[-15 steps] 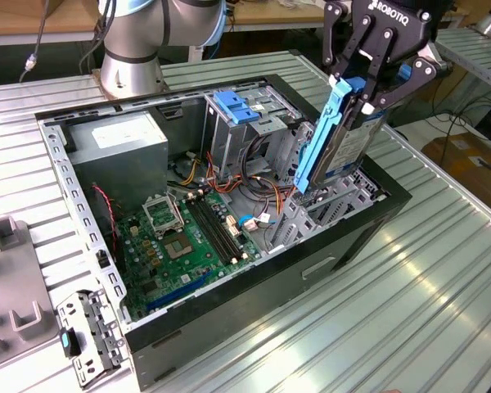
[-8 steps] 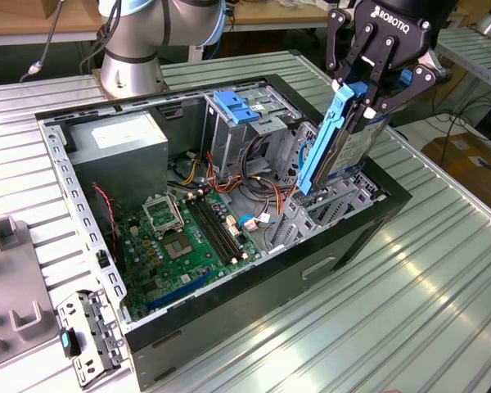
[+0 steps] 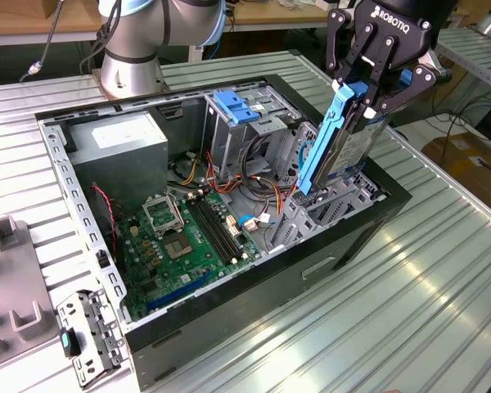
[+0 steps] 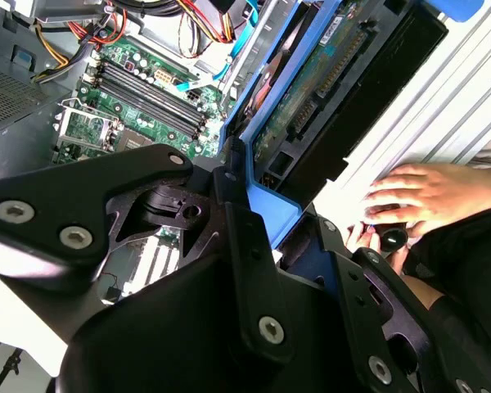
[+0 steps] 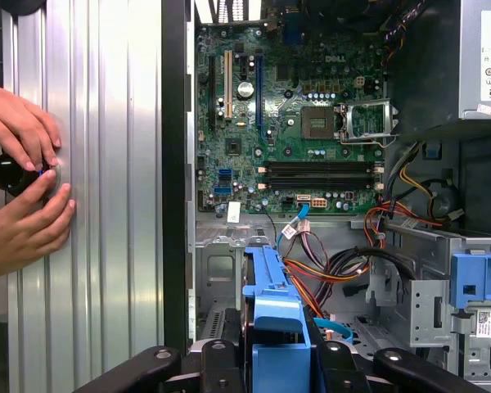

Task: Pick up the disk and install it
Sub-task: 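Insert the disk into the insertion slot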

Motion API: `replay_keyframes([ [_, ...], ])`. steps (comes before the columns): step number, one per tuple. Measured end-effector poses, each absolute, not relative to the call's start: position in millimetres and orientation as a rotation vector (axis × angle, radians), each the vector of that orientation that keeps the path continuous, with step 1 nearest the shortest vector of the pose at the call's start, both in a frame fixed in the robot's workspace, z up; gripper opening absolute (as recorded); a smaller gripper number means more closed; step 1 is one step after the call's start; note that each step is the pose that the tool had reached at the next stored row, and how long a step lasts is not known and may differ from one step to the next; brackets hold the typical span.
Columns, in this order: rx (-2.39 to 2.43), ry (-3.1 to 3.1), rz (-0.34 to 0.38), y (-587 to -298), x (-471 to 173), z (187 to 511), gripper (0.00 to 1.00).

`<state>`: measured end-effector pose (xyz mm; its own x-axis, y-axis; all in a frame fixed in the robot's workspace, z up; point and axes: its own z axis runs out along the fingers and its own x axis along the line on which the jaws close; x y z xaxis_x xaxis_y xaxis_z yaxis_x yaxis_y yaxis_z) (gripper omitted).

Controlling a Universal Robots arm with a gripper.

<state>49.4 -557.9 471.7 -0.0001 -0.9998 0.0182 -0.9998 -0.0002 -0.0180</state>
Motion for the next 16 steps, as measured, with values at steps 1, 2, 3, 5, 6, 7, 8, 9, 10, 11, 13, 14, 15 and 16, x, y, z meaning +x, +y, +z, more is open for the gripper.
replay_keyframes([
  [1,2.221,-2.221,0.04,-558,49,472,0.37],
  [2,2.221,-2.221,0.04,-558,49,472,0.37],
  [3,2.221,-2.221,0.04,-558,50,472,0.37],
  [5,2.22,-2.221,0.039,-558,52,469,0.37],
  [6,2.22,-2.221,0.038,-558,52,467,0.37],
  [7,2.219,-2.221,0.037,-558,52,465,0.37],
  [8,2.218,-2.221,0.036,-558,52,464,0.37],
  [9,2.216,-2.221,0.034,-558,52,463,0.37],
  [10,2.216,-2.22,0.033,-558,52,462,0.37],
  [11,2.215,-2.22,0.032,-557,52,461,0.37],
  [13,2.215,-2.219,0.031,-556,53,459,0.37],
  [14,2.215,-2.219,0.03,-556,54,458,0.37],
  [15,2.214,-2.218,0.029,-555,56,457,0.37],
  [16,2.214,-2.218,0.028,-555,56,456,0.37],
])
